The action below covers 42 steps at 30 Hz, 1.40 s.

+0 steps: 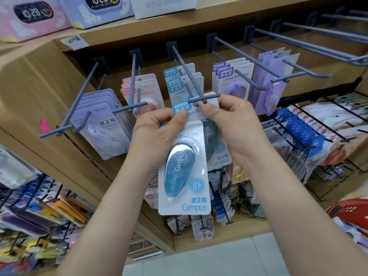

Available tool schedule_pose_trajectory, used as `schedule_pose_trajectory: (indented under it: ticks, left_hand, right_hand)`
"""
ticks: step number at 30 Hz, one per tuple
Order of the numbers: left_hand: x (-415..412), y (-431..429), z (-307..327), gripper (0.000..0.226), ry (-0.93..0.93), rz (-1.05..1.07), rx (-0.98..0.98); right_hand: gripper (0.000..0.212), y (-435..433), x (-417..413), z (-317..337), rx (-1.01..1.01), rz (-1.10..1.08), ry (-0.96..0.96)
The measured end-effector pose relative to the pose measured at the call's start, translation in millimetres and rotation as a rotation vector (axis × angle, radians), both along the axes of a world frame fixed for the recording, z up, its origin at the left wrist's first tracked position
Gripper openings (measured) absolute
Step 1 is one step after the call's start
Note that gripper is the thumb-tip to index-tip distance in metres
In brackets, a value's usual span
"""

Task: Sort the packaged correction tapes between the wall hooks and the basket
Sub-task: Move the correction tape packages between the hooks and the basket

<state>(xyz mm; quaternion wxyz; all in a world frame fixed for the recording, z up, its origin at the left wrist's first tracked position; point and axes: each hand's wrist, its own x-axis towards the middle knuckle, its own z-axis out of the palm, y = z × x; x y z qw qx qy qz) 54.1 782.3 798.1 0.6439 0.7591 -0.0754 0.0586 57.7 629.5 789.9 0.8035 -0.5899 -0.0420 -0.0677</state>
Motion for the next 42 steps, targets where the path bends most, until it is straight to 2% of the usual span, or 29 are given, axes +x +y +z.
schedule_pose_trajectory:
  ticks: [4,7,9,12,14,17,20,23,26,27,29,31,32,33,35,38,42]
  left_hand:
    - [-2,4,-11,0.011,0.114,-0.030,-0.039]
    - [1,7,-18,0.015,0.060,0.026,0.126]
    - [9,8,-20,0.017,0.006,0.089,0.218]
    - [14,3,-21,0.018,0.028,0.129,0.171]
    - [15,1,-24,0.015,0.042,0.130,0.143]
    - [13,3,-29,0.012,0.005,0.173,0.096]
    - [5,8,-31,0.015,-0.064,0.197,0.136]
    - [-6,4,-31,0.018,-0.072,0.153,0.181]
    - [-9,-3,-27,0.023,-0.082,0.111,0.192]
    - [-9,-5,-25,0.023,-0.091,0.106,0.178]
    - [-9,-10,-21,0.023,-0.152,0.114,0.156]
    - [-12,-17,-18,0.023,-0.253,0.132,0.156]
    - [-13,-21,-17,0.024,-0.300,0.146,0.148]
    - [-15,-25,-17,0.024,-0.336,0.156,0.125]
    - [-17,-29,-16,0.023,-0.362,0.135,0.071]
    - [-19,-26,-12,0.020,-0.289,0.031,-0.046]
    - [-20,-22,-5,0.016,-0.341,0.038,-0.116]
  right_hand:
    - [0.018,14,10,-2,0.014,-0.074,0.033]
    - [0.018,19,14,-5,-0.022,-0.089,0.053]
    - [0.017,13,11,-7,-0.068,0.001,0.085]
    - [0.018,-10,-2,-22,-0.304,0.206,0.099]
    - [0.020,-16,-8,-36,-0.395,0.228,0.114]
    - [0.011,-11,-2,-45,-0.381,0.078,0.099]
    - [0.007,-2,7,-39,-0.371,-0.060,0.063]
    - [0.028,0,13,-43,-0.364,-0.144,0.125]
    - [0.050,-11,7,-46,-0.669,-0.268,0.146]
    - [0.049,-19,0,-43,-0.734,-0.279,0.142]
    - [0.038,-36,-20,-36,-0.625,-0.034,0.149]
    - [0.032,-44,-41,-37,-0.549,0.394,0.225]
    - [0.026,-43,-47,-44,-0.568,0.526,0.243]
    - [0.020,-40,-50,-53,-0.578,0.567,0.248]
    - [0.017,-30,-53,-68,-0.489,0.472,0.260]
    - [0.018,-23,-51,-71,-0.369,0.276,0.200]
    - [0.016,-23,-46,-69,-0.424,0.149,0.050]
